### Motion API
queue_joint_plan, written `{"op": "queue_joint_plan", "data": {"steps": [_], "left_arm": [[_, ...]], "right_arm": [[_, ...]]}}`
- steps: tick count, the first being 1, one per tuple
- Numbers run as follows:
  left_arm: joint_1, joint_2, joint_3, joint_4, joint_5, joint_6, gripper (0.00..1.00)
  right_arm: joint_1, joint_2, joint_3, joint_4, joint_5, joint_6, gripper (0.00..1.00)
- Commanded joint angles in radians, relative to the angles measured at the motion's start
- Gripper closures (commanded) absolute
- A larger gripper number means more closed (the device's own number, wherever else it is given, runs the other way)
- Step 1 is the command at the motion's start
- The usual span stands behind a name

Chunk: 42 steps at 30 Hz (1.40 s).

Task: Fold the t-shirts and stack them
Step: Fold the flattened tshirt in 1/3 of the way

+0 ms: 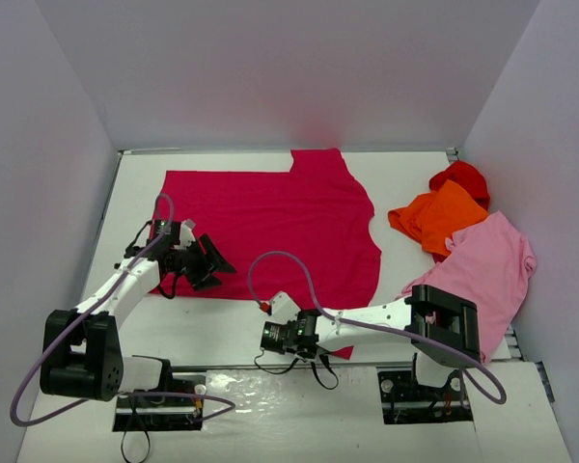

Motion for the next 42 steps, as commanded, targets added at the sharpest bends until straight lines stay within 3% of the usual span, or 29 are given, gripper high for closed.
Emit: {"op": "queue_joint_plan", "data": {"steps": [1, 4, 5, 7, 18, 32, 42], "left_arm": [[-0.006, -0.014, 0.024, 0.031, 0.018, -0.003, 0.48], [-0.007, -0.018, 0.023, 0.025, 0.014, -0.001, 0.48], [-0.006, -0.017, 0.023, 0.025, 0.014, -0.001, 0.48], [-0.006, -0.015, 0.020, 0.029, 0.015, -0.003, 0.48], [-0.006, 0.001, 0.020, 0.040, 0.019, -0.005, 0.48], [-0.008, -0.008, -0.001, 0.056, 0.020, -0.011, 0.48], [-0.007, -0.025, -0.007, 0.054, 0.021, -0.010, 0.48]], "right_arm": [[-0.003, 0.118, -0.076, -0.082, 0.001, 0.040, 0.70], [0.003, 0.134, -0.070, -0.088, 0.004, 0.040, 0.72], [0.006, 0.135, -0.069, -0.089, 0.004, 0.038, 0.76], [0.009, 0.134, -0.070, -0.092, 0.001, 0.033, 1.00], [0.022, 0.101, -0.057, -0.108, 0.026, 0.045, 1.00], [0.020, 0.010, 0.081, -0.184, 0.200, 0.017, 1.00], [-0.081, -0.047, 0.201, -0.208, 0.285, -0.069, 1.00]]}}
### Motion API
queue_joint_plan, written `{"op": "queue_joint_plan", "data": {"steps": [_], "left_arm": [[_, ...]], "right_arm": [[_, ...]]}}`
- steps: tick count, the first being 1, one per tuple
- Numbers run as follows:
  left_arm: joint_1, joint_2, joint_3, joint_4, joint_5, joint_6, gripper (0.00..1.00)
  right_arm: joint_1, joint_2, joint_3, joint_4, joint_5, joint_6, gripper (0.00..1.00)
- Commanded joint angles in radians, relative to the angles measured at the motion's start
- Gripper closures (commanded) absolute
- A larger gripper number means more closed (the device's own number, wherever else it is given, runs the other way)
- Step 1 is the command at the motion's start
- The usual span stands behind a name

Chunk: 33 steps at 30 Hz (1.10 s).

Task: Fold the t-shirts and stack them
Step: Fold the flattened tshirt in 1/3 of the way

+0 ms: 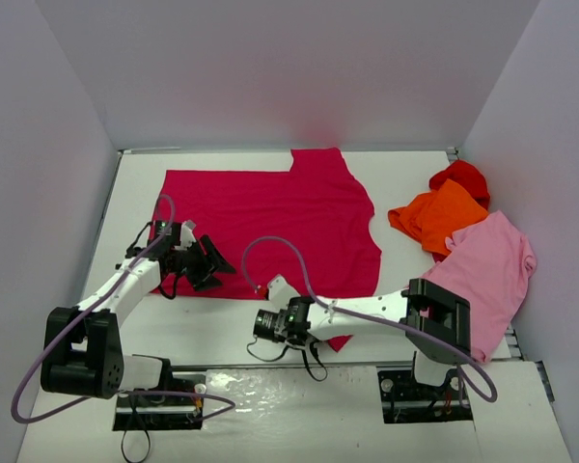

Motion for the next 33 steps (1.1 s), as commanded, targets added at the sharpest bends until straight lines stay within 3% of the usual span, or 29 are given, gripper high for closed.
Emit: {"op": "queue_joint_plan", "data": {"steps": [1, 9, 22, 33], "left_arm": [[-0.005, -0.035, 0.007, 0.030, 0.021, -0.008, 0.48], [-0.007, -0.056, 0.002, 0.015, 0.026, -0.001, 0.48], [-0.006, -0.072, -0.004, 0.013, 0.024, -0.005, 0.48], [-0.006, -0.066, -0.020, 0.025, 0.030, 0.000, 0.48]], "right_arm": [[-0.055, -0.079, 0.069, -0.055, 0.102, -0.057, 1.00], [-0.110, -0.092, 0.101, -0.064, 0.110, -0.121, 1.00], [-0.219, -0.080, 0.160, -0.053, 0.270, -0.268, 1.00], [-0.333, -0.039, 0.232, 0.085, 0.227, -0.398, 1.00]]}}
